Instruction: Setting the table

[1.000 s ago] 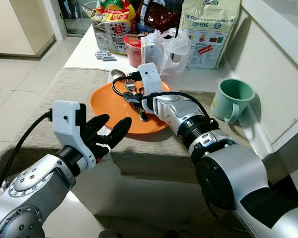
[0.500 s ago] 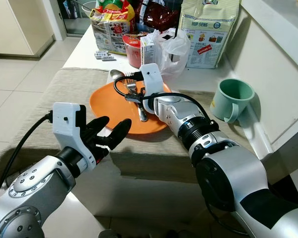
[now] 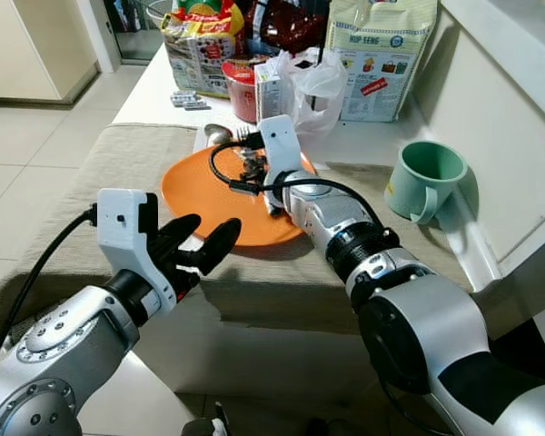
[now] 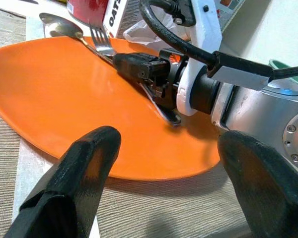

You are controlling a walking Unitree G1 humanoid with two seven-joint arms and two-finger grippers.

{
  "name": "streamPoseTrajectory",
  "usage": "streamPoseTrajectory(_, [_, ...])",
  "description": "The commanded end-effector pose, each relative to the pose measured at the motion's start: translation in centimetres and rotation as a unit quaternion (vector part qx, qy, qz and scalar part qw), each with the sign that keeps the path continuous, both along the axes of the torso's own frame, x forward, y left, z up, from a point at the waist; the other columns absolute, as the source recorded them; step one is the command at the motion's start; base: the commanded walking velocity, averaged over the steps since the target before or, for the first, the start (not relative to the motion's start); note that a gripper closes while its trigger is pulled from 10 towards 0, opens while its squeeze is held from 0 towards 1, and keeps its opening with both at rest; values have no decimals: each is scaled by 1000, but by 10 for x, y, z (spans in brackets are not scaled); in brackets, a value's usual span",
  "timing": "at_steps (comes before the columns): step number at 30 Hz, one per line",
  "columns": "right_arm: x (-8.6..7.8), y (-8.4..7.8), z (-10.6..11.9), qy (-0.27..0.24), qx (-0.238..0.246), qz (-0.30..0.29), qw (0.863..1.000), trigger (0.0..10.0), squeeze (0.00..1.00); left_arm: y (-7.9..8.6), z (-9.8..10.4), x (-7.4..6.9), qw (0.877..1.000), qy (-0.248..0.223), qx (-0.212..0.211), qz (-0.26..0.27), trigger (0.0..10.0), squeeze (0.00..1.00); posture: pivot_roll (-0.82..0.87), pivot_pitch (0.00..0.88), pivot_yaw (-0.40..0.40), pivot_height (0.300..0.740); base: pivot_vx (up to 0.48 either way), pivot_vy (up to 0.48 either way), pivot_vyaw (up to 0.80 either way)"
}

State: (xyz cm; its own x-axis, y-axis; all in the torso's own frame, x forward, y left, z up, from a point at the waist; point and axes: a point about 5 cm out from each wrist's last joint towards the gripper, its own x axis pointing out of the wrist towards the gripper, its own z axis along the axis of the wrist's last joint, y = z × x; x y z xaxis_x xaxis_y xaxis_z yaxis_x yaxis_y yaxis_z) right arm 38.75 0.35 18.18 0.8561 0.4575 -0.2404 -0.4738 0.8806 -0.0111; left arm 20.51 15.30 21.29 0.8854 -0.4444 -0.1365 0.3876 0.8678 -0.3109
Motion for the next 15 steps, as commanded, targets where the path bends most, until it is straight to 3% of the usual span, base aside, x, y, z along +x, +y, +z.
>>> streamPoseTrajectory(1, [0,5,8,-33,-2,5,999,0,0,-1,2,1,1000,-4,2,-1,10000,0,194,93,-5,740,0,0,0])
streamPoseTrajectory(4, [2,6,21,-80,-2,3,997,0,0,-1,2,2,1000,-5,1,-3,10000,0,192,89,-5,740,0,0,0])
streamPoseTrajectory(7, [2,6,23,-87,-1,2,996,0,0,-1,2,2,1000,-6,1,-3,10000,0,192,89,-5,740,0,0,0])
streamPoseTrajectory(11, [3,7,48,-159,22,-4,987,0,0,-1,3,3,1000,-6,2,-3,10000,0,191,86,-5,740,0,0,0])
streamPoseTrajectory(15, [3,7,59,-188,28,-6,982,0,0,-1,3,3,1000,-7,2,-4,10000,0,190,85,-6,740,0,0,0])
